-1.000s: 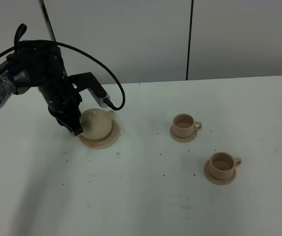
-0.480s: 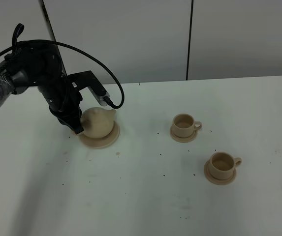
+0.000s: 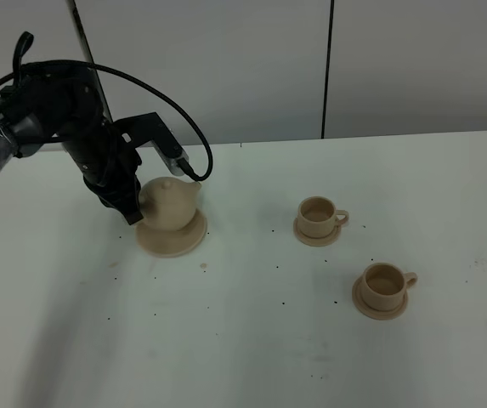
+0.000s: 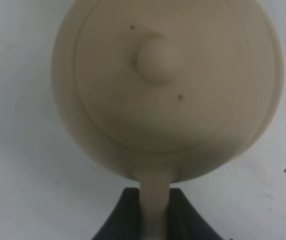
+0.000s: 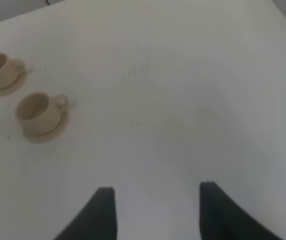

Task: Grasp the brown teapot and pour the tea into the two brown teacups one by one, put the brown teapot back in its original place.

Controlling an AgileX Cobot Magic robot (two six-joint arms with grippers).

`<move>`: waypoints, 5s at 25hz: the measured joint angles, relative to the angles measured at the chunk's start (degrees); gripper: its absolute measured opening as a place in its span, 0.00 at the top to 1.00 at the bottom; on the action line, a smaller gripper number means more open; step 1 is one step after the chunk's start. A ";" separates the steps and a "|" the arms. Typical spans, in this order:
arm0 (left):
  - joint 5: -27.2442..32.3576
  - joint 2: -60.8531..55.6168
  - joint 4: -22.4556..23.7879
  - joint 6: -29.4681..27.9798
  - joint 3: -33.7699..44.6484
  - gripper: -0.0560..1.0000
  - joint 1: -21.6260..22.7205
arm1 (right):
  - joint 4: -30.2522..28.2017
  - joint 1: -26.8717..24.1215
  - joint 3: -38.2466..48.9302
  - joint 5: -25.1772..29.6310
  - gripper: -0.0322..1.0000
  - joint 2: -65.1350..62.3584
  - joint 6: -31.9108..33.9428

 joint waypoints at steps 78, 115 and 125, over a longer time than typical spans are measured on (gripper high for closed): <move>-2.77 -0.99 -12.88 7.24 -5.26 0.79 -13.64 | 0.11 0.00 0.00 0.00 0.60 0.00 0.00; -0.61 -0.99 -4.19 2.97 -5.26 0.79 -13.54 | 0.11 0.00 0.00 0.00 0.60 0.00 0.00; -0.08 -0.99 -2.17 4.44 -5.26 0.79 -11.92 | 0.11 0.00 0.00 0.00 0.60 0.00 0.00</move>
